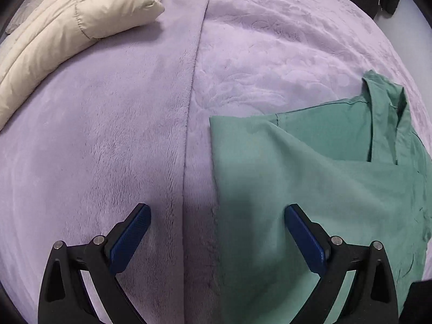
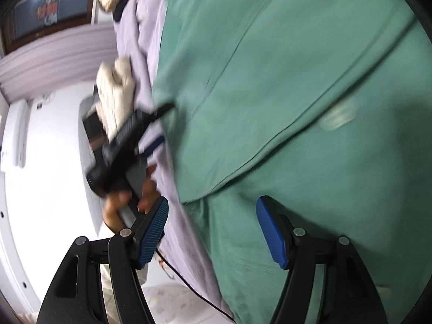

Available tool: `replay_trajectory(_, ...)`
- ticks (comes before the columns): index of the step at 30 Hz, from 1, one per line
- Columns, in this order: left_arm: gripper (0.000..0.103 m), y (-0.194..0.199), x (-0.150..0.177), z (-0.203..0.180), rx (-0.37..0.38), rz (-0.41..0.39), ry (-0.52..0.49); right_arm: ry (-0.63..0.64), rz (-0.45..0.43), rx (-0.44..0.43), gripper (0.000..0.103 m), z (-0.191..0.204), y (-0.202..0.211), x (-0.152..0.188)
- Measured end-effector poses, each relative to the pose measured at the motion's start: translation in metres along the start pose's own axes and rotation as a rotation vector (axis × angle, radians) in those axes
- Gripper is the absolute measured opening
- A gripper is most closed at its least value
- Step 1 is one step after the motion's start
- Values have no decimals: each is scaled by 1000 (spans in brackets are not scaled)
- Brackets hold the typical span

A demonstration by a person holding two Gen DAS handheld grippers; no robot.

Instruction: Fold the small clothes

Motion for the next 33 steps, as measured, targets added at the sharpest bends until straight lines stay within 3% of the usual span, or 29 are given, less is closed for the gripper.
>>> replay_trajectory(1,90,-1,-2,2,16,-1,13,0,13,4,71,4,-18,0)
replay_trajectory(2,67,0,-4,3,28,-3,21,-6,11,-5,71,5,-26,0)
replay_trajectory(3,37,2,-6,5,21,-3,22,-13,4,-15,68,8,-32,-2)
replay_trajectory(4,18,5,-7,7,30,-2,13,-16,-8,-24,58,12,-37,-6)
replay_trajectory(5,2,8,-9,10,94,5,7,-14,-20,-27,19,16,-39,-10)
replay_trajectory(6,2,13,-11,13,115,0,7,-15,-12,-25,5,19,-45,-14)
replay_trajectory(8,2,17,-12,18,123,-17,-26,-8,2,-30,4,24,-55,-16)
replay_trajectory(11,1,10,-12,24,52,-16,-62,5,49,-29,4,24,-71,-7)
replay_trajectory(13,1,0,-15,34,33,3,-40,20,97,7,4,21,-88,4)
replay_trajectory(17,1,13,-19,40,34,-13,3,36,150,54,9,21,-80,13)
replay_trajectory(19,1,30,-18,30,12,-51,-30,124,134,96,31,31,-48,14)
replay_trajectory(20,1,39,-16,23,16,-78,-46,161,95,114,61,34,-25,13)
replay_trajectory(21,1,49,-13,15,27,-101,-64,180,48,135,71,34,-2,11)
replay_trajectory(23,1,64,-5,-3,46,-130,-90,197,-90,195,69,29,52,0)
replay_trajectory(25,1,69,4,-19,66,-139,-97,178,-225,268,56,16,105,-16)
replay_trajectory(27,1,67,19,-36,67,-132,-104,159,-316,323,35,4,143,-33)
replay_trajectory(30,1,40,38,-50,23,-51,-103,158,-359,449,28,-9,165,-56)
replay_trajectory(32,1,23,58,-46,-11,1,-91,112,-341,545,24,-30,176,-64)
replay_trajectory(33,1,18,63,-45,-28,12,-88,71,-334,545,19,-45,182,-67)
Point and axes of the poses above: each gripper's, at about its wrist camera, not at the fingertips, and y roughly against the way its jaws point, z to its left, x to its underside, the point moved 1 cm from there along -y, roughly the way its jaws point, and after that the axes turned 4 degrees about z, right-handed, at the moved point
